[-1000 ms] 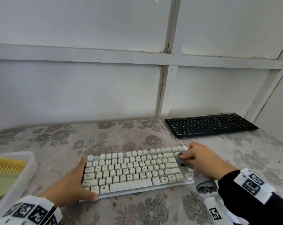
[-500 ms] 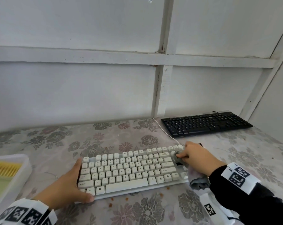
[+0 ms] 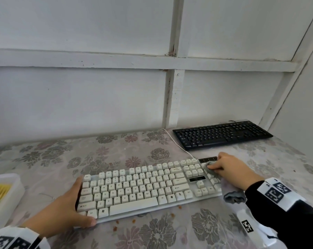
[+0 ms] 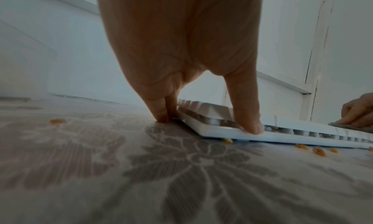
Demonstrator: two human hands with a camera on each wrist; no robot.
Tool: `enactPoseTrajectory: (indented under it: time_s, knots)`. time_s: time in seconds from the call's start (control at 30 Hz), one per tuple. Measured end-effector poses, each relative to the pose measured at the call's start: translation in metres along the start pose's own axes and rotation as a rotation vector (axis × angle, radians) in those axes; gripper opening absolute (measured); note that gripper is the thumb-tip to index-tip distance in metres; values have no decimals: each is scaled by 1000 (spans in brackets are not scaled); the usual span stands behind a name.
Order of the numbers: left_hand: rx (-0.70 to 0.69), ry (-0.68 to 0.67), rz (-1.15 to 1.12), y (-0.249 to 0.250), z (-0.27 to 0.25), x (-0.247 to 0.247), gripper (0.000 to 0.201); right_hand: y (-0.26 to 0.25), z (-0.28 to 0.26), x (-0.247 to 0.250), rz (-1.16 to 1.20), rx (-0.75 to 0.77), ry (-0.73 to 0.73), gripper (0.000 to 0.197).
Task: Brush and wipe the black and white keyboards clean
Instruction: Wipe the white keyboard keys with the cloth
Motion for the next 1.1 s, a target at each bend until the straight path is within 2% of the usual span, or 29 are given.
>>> enactPoseTrajectory:
  time_s: [0.17, 0.27, 0.33, 0.43, 0.5, 0.63, 0.73, 0.8, 0.93, 1.1]
  knots:
    - [23, 4, -11, -1, 1, 0, 152, 27, -2, 6, -80, -105, -14, 23]
    - [14, 2, -11, 0, 1, -1, 150, 27, 4, 10, -100, -155, 45, 20]
    - [15, 9, -12, -1, 1, -1, 149, 19, 7, 11, -113, -125, 81, 18]
    - [28, 13, -29, -3, 1, 0, 150, 1, 8, 5, -24, -1, 2, 18]
    - [30, 8, -24, -2, 1, -1, 151, 2, 5, 3, -24, 7, -12, 23]
    - [28, 9, -23, 0, -1, -1, 146, 33, 4, 3, -67, -139, 0, 22]
    - [42, 7, -12, 4, -2, -1, 146, 48, 9, 5, -57, -226, 96, 21]
    - [54, 8, -7, 6, -3, -2, 144, 42, 9, 6, -79, -188, 114, 20]
    - [64, 9, 4, 8, -4, -2, 144, 16, 1, 1, -28, 20, -17, 19]
    - [71, 7, 3, 5, -3, -2, 149, 42, -2, 3, -88, -133, 3, 25]
Point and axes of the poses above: each hand's wrist, its own z-axis towards the middle knuckle, its own x-axis out of the back of the hand, y = z × x, the point moved 2 cm from there along z, towards the middle knuckle, and after that the axes turned 7 degrees about -y, right-handed, at the moved point
